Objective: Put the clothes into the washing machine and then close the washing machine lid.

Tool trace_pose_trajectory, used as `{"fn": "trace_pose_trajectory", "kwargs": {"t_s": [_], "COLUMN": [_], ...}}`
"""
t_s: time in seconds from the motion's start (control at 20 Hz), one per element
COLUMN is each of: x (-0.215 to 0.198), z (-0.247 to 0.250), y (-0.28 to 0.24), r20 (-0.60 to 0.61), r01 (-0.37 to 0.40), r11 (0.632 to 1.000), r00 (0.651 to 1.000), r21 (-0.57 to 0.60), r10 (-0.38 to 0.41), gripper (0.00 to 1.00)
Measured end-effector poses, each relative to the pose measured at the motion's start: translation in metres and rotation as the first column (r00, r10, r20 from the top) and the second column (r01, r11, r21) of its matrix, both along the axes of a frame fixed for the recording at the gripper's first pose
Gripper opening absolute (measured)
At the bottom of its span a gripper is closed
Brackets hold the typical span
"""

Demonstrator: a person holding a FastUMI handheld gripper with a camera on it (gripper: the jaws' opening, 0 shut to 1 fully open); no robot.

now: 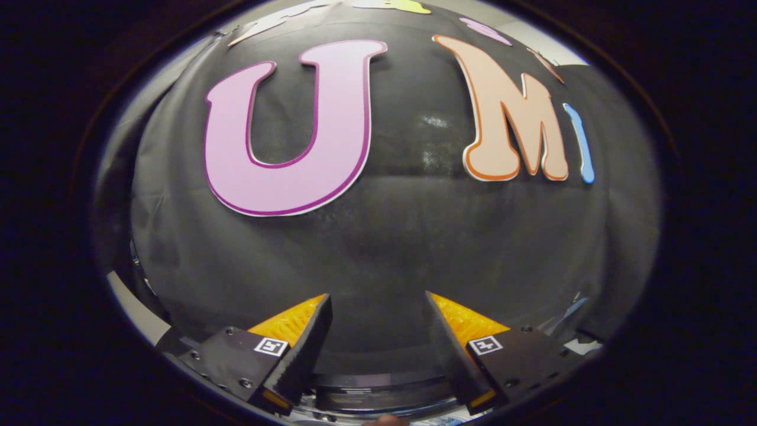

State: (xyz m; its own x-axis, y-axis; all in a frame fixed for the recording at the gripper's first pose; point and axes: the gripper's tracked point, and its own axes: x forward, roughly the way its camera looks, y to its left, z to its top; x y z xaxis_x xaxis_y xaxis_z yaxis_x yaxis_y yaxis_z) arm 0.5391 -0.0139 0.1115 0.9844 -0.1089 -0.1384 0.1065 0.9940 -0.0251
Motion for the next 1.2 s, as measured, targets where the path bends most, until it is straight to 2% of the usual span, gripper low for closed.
{"fn": "trace_pose_trajectory", "kwargs": {"t_s": [1.1, 1.2], "x": [-0.013, -0.016], "z": [0.012, 0.017], "y": [-0.002, -0.003], "r20": [0.01, 0.04], "r01": [0.042, 0.054], "r11": [0.999, 0.999], "r00": [0.999, 0.998], "r21": [-0.011, -0.008], "r10": [-0.042, -0.054], "gripper": [0.97, 0.97]}}
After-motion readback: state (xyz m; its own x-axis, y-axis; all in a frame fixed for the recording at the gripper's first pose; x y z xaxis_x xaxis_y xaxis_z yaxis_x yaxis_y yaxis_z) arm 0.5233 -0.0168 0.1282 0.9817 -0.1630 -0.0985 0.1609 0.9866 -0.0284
